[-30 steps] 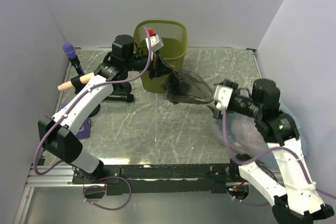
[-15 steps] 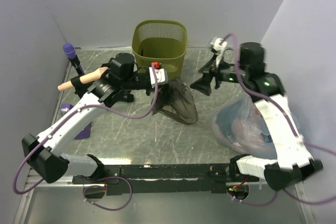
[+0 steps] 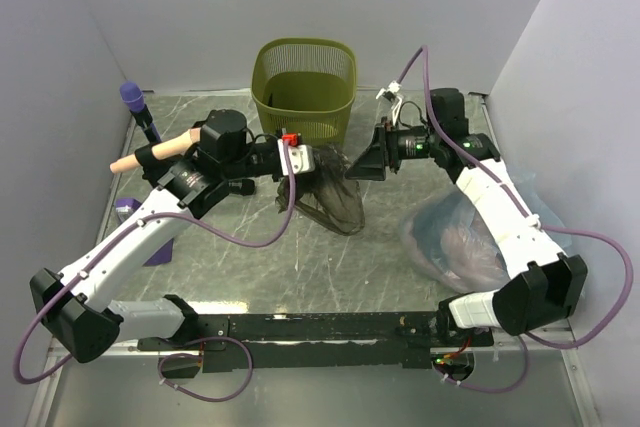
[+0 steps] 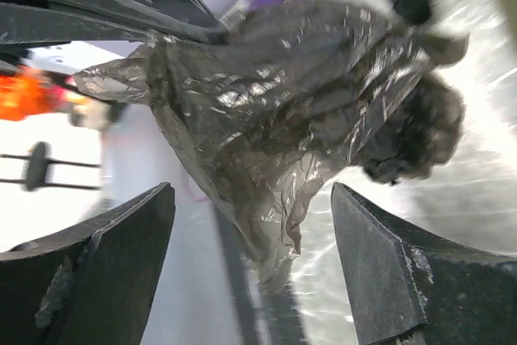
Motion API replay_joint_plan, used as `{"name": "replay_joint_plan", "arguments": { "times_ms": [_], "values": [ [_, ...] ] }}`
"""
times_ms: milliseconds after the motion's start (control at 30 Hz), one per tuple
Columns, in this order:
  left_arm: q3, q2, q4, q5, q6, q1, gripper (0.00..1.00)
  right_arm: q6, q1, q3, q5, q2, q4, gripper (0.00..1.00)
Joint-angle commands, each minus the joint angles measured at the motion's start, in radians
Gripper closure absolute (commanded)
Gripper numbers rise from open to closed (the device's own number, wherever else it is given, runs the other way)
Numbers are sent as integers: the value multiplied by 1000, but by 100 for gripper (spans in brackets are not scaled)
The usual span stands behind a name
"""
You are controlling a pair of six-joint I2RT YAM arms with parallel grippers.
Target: Put the trash bags into the trash bin
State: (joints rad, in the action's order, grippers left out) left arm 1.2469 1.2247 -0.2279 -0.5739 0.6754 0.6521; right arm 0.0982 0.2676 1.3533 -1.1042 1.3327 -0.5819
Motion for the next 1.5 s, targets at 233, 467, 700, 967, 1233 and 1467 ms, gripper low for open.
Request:
{"name": "replay_joint_plan", "arguments": {
  "times_ms": [233,467,700,967,1233,1467],
  "values": [
    [-26,-53,108,11,59,15,99,124,-27,-68,-17,46,102,20],
    [-33,-36,143,26,47,20,99,319,-27,-121,-239,88,330,52],
    [-72,-27,167,69,20,18,99,433,-79,-62,-372,95,550,100],
    [-98,-54,122,184,-268,15,51,-36,-263,259,-304,111,116,100],
    [-167,-51,255,151,-661,-22,23,-439,-255,469,-155,91,-215,100],
    [-73,122,326,-116,-1031,-158,10,-500,-246,469,-114,62,-276,100]
  ]
}}
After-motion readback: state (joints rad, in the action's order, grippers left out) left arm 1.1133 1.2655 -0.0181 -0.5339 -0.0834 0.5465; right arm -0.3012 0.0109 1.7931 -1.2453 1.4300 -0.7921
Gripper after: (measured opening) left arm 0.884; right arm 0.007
